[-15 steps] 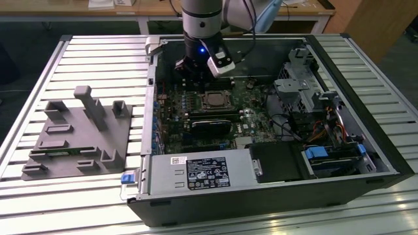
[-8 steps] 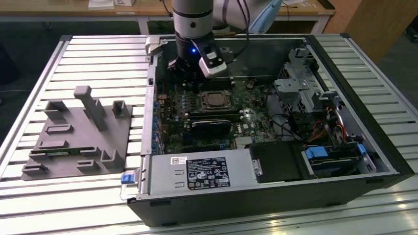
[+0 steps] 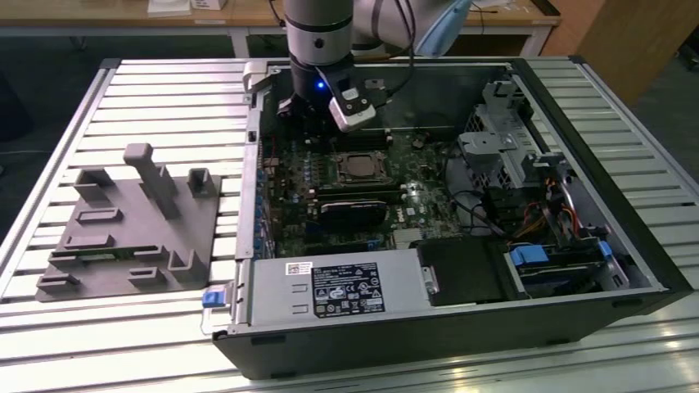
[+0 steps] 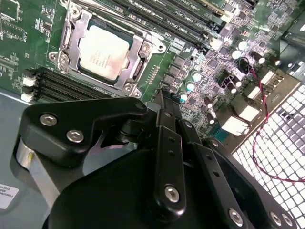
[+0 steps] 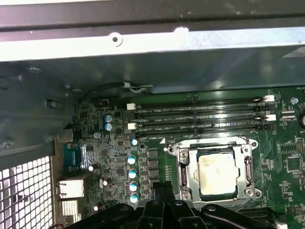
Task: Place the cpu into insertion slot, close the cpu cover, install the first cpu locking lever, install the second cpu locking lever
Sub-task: 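Install the first cpu locking lever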
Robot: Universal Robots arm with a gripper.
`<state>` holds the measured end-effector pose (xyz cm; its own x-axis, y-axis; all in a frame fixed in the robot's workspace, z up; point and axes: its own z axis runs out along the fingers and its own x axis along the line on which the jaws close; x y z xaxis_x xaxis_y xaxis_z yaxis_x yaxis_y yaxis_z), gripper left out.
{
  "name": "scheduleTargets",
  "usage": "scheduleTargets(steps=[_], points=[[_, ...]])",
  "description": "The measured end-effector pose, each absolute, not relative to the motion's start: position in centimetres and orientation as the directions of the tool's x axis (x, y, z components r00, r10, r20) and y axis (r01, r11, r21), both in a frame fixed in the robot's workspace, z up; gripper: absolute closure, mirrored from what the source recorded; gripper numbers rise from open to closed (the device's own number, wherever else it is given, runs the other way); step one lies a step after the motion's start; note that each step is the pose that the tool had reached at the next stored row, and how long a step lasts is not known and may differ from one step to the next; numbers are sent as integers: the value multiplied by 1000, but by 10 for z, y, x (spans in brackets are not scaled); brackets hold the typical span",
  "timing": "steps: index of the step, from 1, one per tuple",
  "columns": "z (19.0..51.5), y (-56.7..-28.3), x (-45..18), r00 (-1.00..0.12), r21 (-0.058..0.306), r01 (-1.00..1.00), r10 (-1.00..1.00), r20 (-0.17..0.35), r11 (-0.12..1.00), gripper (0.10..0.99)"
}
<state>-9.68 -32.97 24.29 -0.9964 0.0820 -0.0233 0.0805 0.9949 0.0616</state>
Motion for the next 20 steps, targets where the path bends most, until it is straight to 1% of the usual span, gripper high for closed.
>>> scheduleTargets(steps=[1, 7, 10, 17, 20], points=[[243, -330, -97, -996, 63, 80, 82, -23, 995, 980], [242, -330, -97, -996, 111, 80, 83, -19, 991, 980], [241, -330, -97, -996, 127, 80, 83, -18, 989, 980], [239, -330, -97, -996, 180, 80, 84, -13, 980, 980], [238, -330, -98, -996, 209, 80, 85, -11, 975, 980]])
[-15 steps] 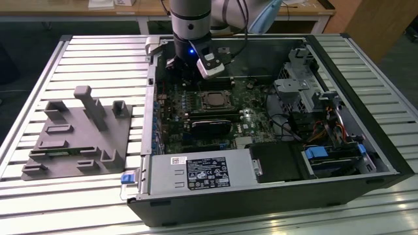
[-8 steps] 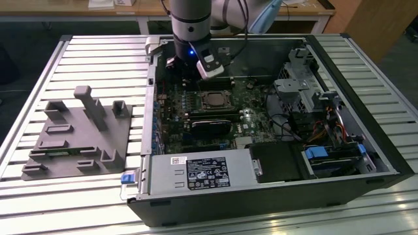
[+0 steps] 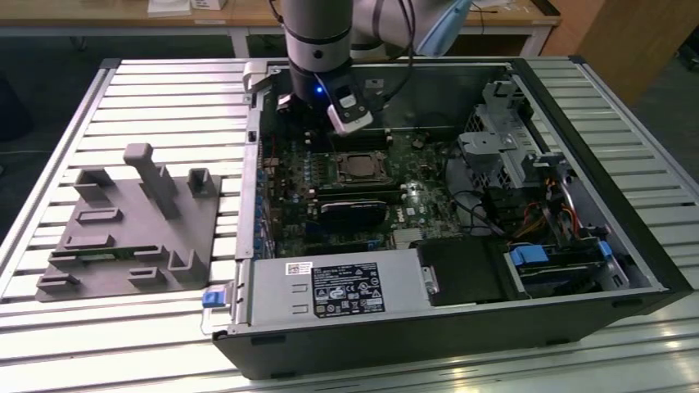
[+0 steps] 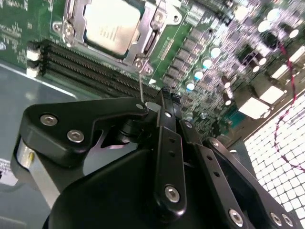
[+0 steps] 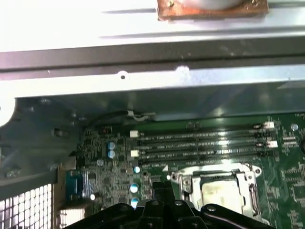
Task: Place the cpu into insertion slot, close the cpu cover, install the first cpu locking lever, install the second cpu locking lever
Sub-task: 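Install the first cpu locking lever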
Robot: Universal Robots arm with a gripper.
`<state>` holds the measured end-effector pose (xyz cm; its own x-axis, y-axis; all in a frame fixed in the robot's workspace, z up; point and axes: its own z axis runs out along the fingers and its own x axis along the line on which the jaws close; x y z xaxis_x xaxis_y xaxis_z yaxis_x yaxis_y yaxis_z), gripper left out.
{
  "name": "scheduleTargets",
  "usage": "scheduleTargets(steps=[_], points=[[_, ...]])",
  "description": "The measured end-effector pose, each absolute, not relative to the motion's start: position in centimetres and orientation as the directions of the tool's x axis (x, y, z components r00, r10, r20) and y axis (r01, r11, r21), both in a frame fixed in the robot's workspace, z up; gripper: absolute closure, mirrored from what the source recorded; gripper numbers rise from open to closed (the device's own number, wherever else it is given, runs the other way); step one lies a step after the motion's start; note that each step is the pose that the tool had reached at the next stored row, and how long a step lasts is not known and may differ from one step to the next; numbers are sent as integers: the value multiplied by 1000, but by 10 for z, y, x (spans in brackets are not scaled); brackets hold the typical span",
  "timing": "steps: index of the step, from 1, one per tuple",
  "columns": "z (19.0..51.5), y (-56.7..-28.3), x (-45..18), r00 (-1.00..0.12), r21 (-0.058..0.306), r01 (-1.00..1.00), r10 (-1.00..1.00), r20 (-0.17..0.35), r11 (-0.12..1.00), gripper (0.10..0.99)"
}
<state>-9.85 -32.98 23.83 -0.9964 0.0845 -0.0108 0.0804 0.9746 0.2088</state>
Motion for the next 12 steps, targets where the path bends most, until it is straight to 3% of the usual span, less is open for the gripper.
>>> scheduleTargets(steps=[7, 12], points=[[237, -330, -101, -996, 268, 81, 85, -6, 960, 980], [234, -330, -100, -996, 281, 80, 85, -4, 956, 980]])
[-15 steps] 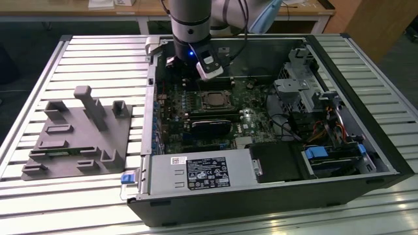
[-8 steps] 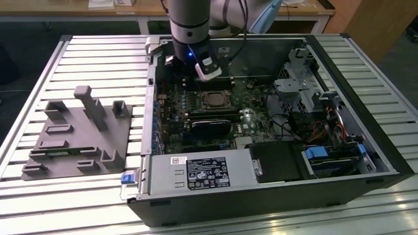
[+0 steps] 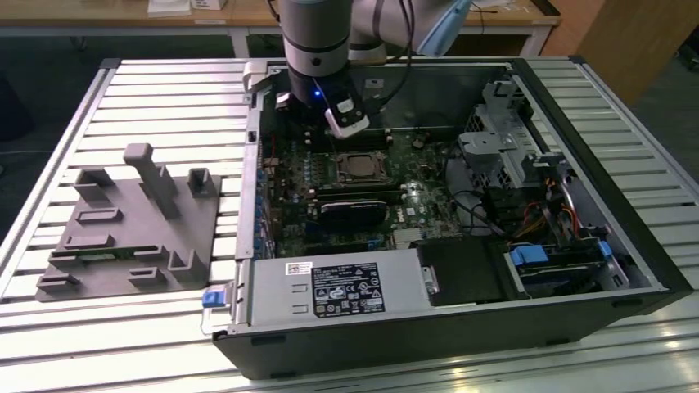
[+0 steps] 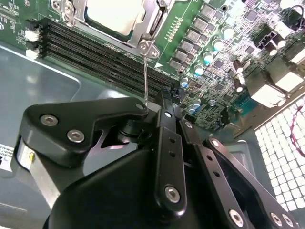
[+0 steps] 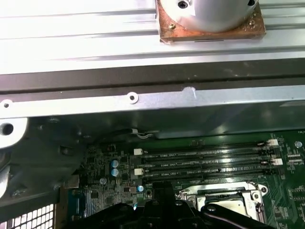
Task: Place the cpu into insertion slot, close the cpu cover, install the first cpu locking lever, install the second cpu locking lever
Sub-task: 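Install the first cpu locking lever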
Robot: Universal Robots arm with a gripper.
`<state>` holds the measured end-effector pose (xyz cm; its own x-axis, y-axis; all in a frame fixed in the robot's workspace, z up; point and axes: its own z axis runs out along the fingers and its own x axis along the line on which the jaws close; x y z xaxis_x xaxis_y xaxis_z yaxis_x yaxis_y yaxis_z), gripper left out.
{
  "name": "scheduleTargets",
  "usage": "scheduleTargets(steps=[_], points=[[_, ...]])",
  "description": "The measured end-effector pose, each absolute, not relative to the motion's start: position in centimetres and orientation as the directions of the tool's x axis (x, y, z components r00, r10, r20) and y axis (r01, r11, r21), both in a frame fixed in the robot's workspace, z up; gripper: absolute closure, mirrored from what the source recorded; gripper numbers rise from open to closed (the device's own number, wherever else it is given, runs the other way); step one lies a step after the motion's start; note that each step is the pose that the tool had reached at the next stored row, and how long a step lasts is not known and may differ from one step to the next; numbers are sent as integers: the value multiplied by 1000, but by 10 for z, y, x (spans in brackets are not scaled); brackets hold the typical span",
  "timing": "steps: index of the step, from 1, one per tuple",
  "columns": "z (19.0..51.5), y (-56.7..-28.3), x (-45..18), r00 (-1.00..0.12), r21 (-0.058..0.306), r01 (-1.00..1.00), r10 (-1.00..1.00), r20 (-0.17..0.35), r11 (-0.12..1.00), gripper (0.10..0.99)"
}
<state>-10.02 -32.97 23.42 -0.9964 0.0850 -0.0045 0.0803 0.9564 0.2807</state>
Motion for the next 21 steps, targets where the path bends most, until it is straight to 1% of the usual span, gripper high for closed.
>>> scheduleTargets(steps=[21], points=[[233, -330, -62, -996, 280, 80, 85, -5, 957, 980]])
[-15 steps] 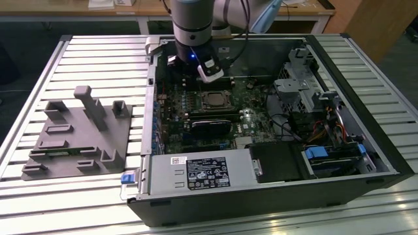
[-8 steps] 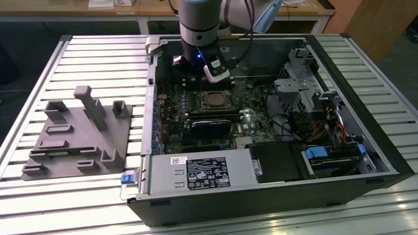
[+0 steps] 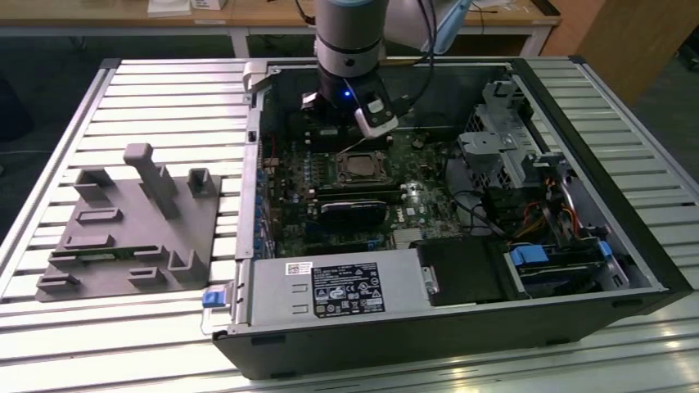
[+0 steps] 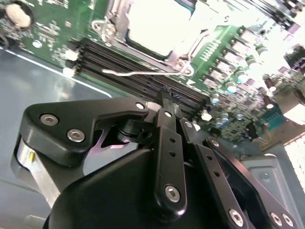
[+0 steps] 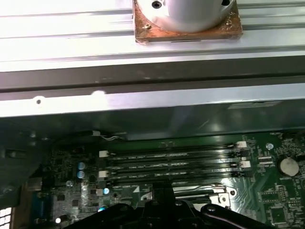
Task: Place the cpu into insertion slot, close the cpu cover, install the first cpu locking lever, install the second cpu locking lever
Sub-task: 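Install the first cpu locking lever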
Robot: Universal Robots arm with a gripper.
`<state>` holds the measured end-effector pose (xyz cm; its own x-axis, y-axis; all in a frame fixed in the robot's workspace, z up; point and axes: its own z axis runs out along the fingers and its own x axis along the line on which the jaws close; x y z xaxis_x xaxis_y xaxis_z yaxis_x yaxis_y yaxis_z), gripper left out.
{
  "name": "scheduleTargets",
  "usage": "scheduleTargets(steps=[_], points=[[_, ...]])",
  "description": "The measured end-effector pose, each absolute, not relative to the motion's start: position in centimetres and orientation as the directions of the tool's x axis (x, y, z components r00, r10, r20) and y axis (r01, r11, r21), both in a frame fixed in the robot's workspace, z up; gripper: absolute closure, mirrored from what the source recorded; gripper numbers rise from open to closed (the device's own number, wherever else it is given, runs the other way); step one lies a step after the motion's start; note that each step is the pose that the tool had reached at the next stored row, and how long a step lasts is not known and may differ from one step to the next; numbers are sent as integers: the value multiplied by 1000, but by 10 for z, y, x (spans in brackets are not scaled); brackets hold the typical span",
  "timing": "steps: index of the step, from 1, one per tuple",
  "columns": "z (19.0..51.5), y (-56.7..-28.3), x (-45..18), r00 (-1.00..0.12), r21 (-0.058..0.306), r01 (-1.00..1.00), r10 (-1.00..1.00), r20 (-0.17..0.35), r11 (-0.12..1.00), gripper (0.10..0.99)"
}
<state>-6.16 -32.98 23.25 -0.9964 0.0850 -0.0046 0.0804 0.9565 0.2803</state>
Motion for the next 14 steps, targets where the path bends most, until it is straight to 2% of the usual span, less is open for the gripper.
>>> scheduleTargets(steps=[14], points=[[232, -330, -47, -996, 276, 80, 85, -6, 958, 980]])
